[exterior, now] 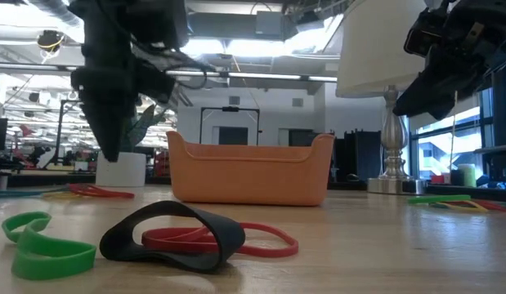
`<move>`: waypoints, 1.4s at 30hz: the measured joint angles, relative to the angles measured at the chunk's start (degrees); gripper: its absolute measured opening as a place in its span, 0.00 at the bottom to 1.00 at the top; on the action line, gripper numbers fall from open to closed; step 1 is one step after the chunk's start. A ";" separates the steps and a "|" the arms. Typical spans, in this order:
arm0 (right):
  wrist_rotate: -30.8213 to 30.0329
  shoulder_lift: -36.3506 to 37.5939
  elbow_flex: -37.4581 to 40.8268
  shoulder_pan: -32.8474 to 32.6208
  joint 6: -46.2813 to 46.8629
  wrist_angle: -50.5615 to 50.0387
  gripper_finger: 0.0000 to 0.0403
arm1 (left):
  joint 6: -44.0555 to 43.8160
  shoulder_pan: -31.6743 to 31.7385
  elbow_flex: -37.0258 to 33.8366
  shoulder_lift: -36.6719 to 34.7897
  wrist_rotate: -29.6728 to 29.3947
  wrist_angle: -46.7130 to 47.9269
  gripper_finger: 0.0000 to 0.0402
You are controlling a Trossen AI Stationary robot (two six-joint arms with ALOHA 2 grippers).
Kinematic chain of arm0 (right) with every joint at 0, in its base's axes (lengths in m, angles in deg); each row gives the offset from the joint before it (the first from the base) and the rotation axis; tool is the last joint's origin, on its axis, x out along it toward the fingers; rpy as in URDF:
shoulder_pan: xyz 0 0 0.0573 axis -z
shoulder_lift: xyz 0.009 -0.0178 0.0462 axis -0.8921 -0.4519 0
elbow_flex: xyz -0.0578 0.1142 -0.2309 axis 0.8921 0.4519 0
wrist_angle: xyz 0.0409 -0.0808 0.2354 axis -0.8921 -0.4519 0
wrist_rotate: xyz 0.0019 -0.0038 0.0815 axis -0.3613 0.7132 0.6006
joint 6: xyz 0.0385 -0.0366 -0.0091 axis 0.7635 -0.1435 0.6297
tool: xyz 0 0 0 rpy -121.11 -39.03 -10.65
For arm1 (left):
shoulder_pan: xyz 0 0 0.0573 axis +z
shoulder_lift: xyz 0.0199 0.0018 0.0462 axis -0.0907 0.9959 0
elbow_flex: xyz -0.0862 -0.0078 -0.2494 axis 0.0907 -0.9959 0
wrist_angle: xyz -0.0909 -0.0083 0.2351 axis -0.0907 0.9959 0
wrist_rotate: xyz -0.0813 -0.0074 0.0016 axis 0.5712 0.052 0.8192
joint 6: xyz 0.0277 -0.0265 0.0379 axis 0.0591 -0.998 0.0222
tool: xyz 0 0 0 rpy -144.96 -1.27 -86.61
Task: Pick and place rubber bands into bin
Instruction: Put the red rubber band into the orange bin
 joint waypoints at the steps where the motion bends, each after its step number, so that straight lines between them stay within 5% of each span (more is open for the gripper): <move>1: 0.00 0.00 0.00 0.00 0.01 0.00 0.22 | 0.77 0.26 0.00 0.77 0.07 -0.01 0.15; 28: -0.01 0.00 0.00 0.00 0.16 0.39 0.22 | 10.99 0.16 -0.04 10.74 1.21 -1.13 0.10; 32: -0.02 0.00 0.00 0.00 0.18 0.64 0.22 | 11.35 0.22 -0.02 10.79 1.96 -1.08 0.02; 42: -0.02 -0.01 0.00 0.00 0.21 0.90 0.22 | 5.60 0.14 0.09 5.17 2.53 3.13 0.01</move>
